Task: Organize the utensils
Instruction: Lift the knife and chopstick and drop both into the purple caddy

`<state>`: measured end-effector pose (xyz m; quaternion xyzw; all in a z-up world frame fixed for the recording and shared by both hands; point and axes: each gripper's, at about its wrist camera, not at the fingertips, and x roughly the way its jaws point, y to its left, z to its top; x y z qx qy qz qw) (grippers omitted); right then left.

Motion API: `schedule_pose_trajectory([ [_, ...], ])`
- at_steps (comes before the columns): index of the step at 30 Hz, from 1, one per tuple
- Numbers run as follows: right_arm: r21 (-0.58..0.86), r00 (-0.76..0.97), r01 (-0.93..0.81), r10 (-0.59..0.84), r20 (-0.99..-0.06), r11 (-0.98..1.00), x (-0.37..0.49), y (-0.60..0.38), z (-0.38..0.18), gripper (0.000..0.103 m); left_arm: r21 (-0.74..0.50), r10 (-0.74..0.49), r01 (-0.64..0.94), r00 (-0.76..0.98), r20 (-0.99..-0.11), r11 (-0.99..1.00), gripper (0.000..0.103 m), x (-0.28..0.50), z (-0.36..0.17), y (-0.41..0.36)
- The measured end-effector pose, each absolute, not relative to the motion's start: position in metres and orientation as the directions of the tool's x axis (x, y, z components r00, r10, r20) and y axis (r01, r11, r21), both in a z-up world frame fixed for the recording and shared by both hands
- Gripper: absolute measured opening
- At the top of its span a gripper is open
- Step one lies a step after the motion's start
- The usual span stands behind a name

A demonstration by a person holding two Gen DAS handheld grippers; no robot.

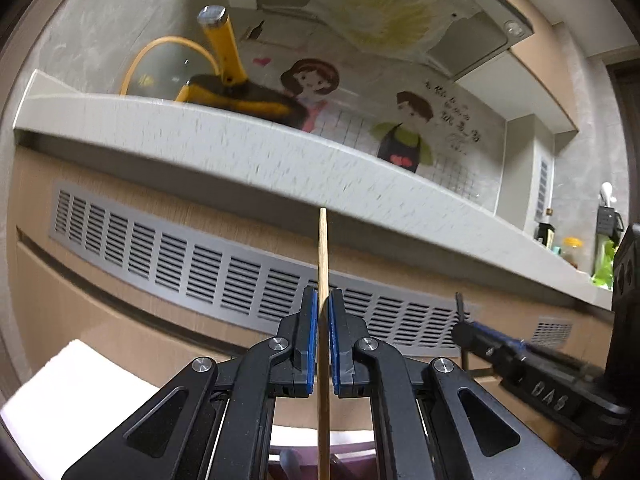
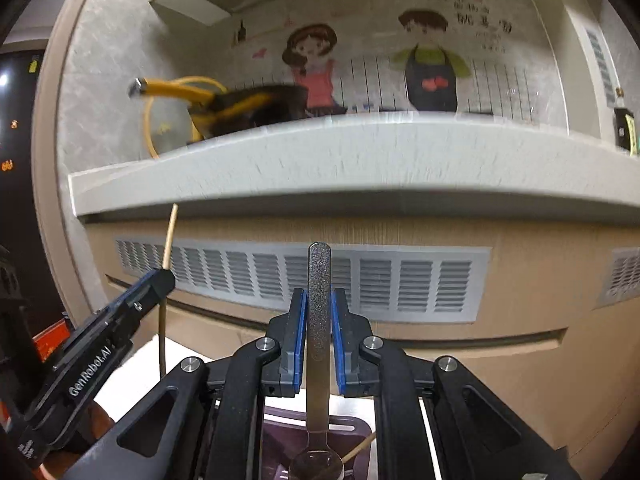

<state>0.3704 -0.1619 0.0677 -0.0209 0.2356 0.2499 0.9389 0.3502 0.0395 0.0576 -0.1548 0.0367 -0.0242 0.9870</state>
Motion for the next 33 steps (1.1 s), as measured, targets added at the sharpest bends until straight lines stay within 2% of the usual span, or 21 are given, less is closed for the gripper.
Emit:
schedule_pose_trajectory([
  [10,0.076,0.743,-0.472,0.443,-0.502,0.878,0.384,-0.158,0.026,0.011,-0.281,-0.075,0.038,0.99,-0.122,0.959,0.006,0.356,0.029,0.032],
  [18,0.023,0.715,-0.491,0.417,-0.561,0.871,0.353,-0.167,0.009,0.011,-0.314,-0.128,0.05,0.964,-0.233,0.948,0.006,0.335,0.008,0.036],
  [25,0.072,0.59,-0.514,0.413,-0.694,0.855,0.34,-0.179,-0.001,0.012,-0.36,-0.207,0.084,0.925,-0.319,0.929,0.009,0.309,0.013,0.042],
  [31,0.041,0.612,-0.496,0.383,-0.691,0.867,0.311,-0.195,0.011,0.012,-0.369,-0.21,0.089,0.93,-0.302,0.925,0.03,0.267,0.032,0.055],
  [33,0.03,0.616,-0.497,0.377,-0.691,0.867,0.301,-0.196,0.016,0.012,-0.362,-0.204,0.083,0.929,-0.31,0.928,0.045,0.249,0.034,0.062],
])
